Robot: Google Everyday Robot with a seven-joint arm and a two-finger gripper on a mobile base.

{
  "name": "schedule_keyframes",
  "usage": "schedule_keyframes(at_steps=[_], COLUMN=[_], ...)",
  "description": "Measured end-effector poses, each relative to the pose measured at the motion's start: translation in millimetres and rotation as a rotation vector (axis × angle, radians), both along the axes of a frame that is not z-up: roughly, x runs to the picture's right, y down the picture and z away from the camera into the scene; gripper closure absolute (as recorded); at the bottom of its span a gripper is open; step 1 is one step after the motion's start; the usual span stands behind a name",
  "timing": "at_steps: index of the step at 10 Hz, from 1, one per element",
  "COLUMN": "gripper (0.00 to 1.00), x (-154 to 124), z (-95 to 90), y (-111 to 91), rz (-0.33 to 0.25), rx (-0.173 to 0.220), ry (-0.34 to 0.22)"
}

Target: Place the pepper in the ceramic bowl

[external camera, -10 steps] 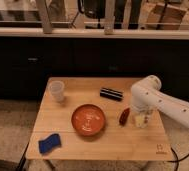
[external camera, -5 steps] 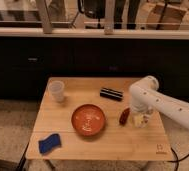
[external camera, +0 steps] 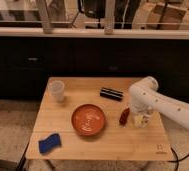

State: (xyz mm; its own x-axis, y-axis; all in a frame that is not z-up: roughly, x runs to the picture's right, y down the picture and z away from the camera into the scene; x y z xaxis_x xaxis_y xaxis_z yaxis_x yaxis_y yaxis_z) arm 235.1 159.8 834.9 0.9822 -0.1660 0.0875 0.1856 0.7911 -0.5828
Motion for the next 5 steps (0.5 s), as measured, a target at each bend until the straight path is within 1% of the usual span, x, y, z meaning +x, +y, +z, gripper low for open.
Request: schedule_keyframes(at_steps=[1, 3, 5], gripper=[0.20, 0.20, 0.20], x=[5.1, 8.2, 4.3], z=[-0.2, -0.4, 3.2], y=[1.5, 5.7, 6.1], rz=[0.007, 0.003, -0.004], rx=[-0.001, -0.005, -0.003], ry=[0.004, 0.001, -0.013])
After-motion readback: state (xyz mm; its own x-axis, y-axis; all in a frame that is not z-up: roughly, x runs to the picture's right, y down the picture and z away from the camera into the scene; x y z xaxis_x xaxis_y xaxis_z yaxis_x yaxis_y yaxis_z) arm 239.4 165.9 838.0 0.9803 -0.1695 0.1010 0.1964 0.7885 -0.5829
